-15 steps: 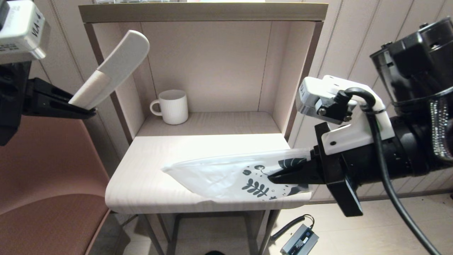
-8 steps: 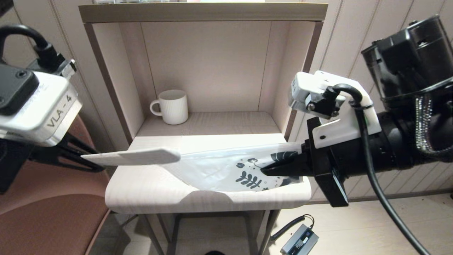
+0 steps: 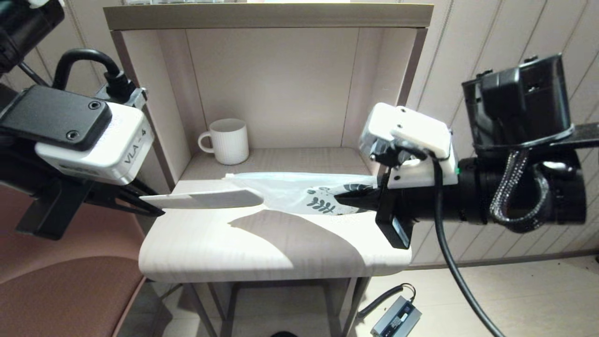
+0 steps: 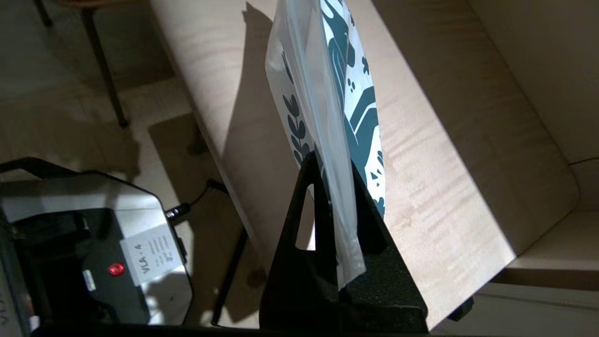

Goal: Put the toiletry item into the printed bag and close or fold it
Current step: Place the comb into the storage bag

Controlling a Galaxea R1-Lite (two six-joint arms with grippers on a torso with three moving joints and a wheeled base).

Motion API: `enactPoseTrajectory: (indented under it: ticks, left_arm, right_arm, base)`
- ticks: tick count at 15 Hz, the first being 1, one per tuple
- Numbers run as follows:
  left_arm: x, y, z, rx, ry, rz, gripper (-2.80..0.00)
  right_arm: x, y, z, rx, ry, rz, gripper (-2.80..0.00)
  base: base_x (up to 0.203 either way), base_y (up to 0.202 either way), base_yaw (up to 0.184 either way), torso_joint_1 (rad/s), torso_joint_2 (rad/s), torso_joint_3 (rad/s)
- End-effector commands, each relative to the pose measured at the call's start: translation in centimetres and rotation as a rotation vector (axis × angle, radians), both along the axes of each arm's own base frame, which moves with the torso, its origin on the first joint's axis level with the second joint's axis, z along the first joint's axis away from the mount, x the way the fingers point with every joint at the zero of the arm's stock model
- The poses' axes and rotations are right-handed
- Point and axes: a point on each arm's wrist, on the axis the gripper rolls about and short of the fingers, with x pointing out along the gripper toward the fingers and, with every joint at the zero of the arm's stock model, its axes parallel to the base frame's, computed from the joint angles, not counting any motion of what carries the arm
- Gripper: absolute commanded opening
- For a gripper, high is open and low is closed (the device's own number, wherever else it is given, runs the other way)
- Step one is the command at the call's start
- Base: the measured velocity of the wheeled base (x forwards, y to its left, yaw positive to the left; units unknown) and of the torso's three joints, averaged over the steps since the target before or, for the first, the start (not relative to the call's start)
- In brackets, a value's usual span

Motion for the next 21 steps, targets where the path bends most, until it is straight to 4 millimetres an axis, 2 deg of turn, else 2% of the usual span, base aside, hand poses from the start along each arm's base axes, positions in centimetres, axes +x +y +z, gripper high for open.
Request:
enactPoseTrajectory:
  ticks: [1,3,7,12,15,21]
  left_arm:
    - [0.7,-0.3,-0.5,0.016,0.013,-0.007,-2.8]
    - [1.2,-0.5,-0.8,0.047,0.011,0.004,-2.8]
    - [3.0,-1.3,-1.9,0.189,-0.02,0.007,-2.8]
    - [6.8,-3.7,-4.7,0.315,0.018,0.035,-2.8]
    - [9.2,-5.7,-6.4,0.337,-0.028,0.048,-2.8]
    - [9.4,-6.3,-6.4,0.353,-0.072,0.071,-2.8]
  right_arm:
    - [-0.6,0.2,-2.0,-0.089,-0.056,-0.037,-2.8]
    - [-0.9,0.5,-2.5,-0.108,-0.081,-0.04,-2.8]
    - [-1.3,0.5,-2.0,-0.096,-0.098,-0.04,-2.8]
    - [-1.9,0.7,-2.1,-0.094,-0.094,-0.018,-2.8]
    - [-2.1,0.7,-2.4,-0.098,-0.085,-0.013,-2.8]
    - [-2.6,0.7,-2.9,-0.105,-0.073,-0.001,-2.8]
  base:
    - [0.0,0.0,0.0,0.0,0.0,0.0]
    - [0.0,0.0,0.0,0.0,0.0,0.0]
    - [0.0,0.0,0.0,0.0,0.0,0.0]
    - [0.0,0.0,0.0,0.0,0.0,0.0]
    - [0.0,0.0,0.0,0.0,0.0,0.0]
    - [0.0,0.0,0.0,0.0,0.0,0.0]
